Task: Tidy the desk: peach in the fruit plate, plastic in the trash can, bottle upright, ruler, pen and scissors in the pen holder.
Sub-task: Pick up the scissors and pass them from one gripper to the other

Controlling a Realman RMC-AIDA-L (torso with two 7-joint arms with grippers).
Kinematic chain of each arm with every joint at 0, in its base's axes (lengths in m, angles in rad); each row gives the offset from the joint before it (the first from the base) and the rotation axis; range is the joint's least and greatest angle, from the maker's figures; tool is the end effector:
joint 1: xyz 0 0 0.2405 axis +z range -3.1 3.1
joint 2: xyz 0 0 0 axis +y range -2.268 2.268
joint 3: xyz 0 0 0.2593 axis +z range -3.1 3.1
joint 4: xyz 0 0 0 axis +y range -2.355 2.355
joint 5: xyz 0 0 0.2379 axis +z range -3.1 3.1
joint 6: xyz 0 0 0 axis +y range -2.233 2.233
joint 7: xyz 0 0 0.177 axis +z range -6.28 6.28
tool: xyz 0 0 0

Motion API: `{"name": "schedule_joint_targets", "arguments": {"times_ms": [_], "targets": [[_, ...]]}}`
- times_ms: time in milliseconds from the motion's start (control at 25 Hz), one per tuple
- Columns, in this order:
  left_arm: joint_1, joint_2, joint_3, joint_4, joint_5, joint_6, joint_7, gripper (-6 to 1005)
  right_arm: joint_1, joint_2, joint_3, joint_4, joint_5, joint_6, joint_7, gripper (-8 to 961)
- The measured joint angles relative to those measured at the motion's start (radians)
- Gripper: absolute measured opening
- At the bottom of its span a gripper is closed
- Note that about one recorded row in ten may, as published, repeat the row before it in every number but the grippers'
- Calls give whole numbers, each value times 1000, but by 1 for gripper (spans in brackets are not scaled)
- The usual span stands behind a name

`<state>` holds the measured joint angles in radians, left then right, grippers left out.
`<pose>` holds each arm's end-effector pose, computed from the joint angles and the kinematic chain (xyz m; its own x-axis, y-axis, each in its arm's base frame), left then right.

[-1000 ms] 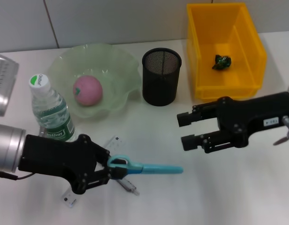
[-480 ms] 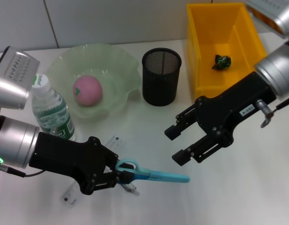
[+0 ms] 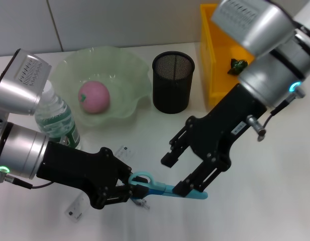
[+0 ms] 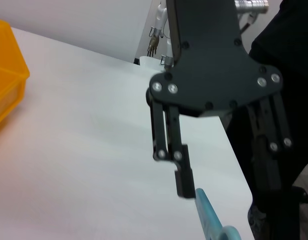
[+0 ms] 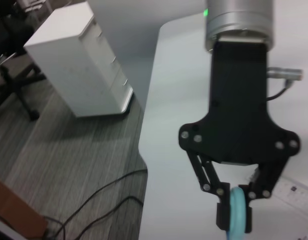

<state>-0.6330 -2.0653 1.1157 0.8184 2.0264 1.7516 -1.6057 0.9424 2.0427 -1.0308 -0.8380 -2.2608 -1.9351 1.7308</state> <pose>-0.1936 0.3366 -0.0616 0.9469 0.2571 0.1930 0.2126 -0.9511 0.2241 0.1226 0.3671 -0.0363 0.9953 -0.0875 0.0409 -0.0960 -0.9426 0.3197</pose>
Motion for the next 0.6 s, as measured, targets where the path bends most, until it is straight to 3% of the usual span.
{"name": "schedule_joint_targets", "arguments": {"times_ms": [240,600], "targets": [[-8,-1,1,-13,0,1,-1,158,20,29,-47,-2,-23,30,1,610],[-10,-1,12,-18,1,2,2,165,42,39,-136,8,-26,86,33,591]]}}
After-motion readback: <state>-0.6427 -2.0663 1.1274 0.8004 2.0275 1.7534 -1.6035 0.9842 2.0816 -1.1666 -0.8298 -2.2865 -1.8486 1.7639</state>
